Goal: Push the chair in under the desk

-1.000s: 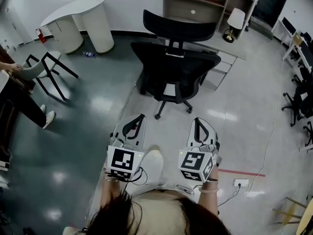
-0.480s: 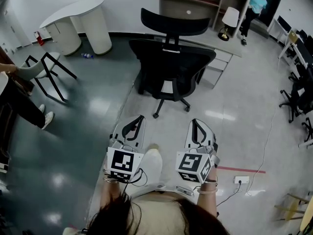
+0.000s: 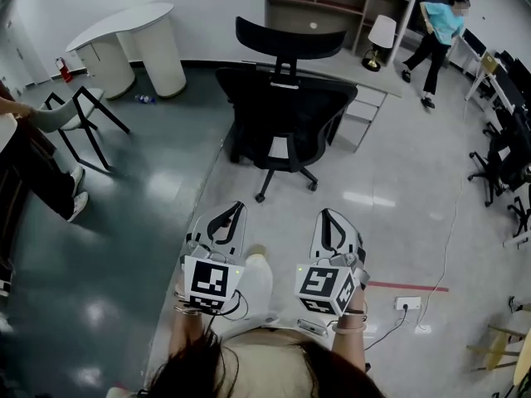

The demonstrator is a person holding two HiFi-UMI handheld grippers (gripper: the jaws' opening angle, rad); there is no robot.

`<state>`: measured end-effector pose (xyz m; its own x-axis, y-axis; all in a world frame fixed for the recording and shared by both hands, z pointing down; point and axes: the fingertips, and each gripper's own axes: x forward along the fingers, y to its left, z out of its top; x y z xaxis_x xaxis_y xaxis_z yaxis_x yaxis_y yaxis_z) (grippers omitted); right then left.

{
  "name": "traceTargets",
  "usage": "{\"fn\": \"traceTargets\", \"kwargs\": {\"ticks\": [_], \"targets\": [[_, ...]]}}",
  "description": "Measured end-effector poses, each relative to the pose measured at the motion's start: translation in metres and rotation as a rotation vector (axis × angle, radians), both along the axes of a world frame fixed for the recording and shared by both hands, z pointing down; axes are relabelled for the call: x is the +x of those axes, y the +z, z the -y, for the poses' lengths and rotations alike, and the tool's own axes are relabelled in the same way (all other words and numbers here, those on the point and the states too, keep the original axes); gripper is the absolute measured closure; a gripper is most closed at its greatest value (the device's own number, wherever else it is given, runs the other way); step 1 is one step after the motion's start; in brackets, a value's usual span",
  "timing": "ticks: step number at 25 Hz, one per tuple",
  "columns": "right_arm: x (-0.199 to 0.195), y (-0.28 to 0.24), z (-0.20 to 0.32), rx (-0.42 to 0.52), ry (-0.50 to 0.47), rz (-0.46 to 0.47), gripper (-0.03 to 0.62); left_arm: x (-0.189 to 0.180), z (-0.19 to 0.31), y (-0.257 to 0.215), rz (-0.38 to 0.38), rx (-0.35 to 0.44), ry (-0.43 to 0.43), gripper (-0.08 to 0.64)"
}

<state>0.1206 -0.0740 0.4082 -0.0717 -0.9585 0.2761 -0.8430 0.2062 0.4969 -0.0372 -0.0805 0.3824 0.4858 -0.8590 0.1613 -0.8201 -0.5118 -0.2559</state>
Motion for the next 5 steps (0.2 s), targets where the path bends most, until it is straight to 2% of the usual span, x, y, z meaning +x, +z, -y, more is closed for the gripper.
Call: {"fn": "traceTargets", "kwargs": {"ticks": [5], "targets": [[0.0012,-0.0010,-0.0089,0.000,-0.004,-0.006,0.569,0.0010,-0.0078,-0.0073,-0.007,0.031,-0.011,0.545]]}}
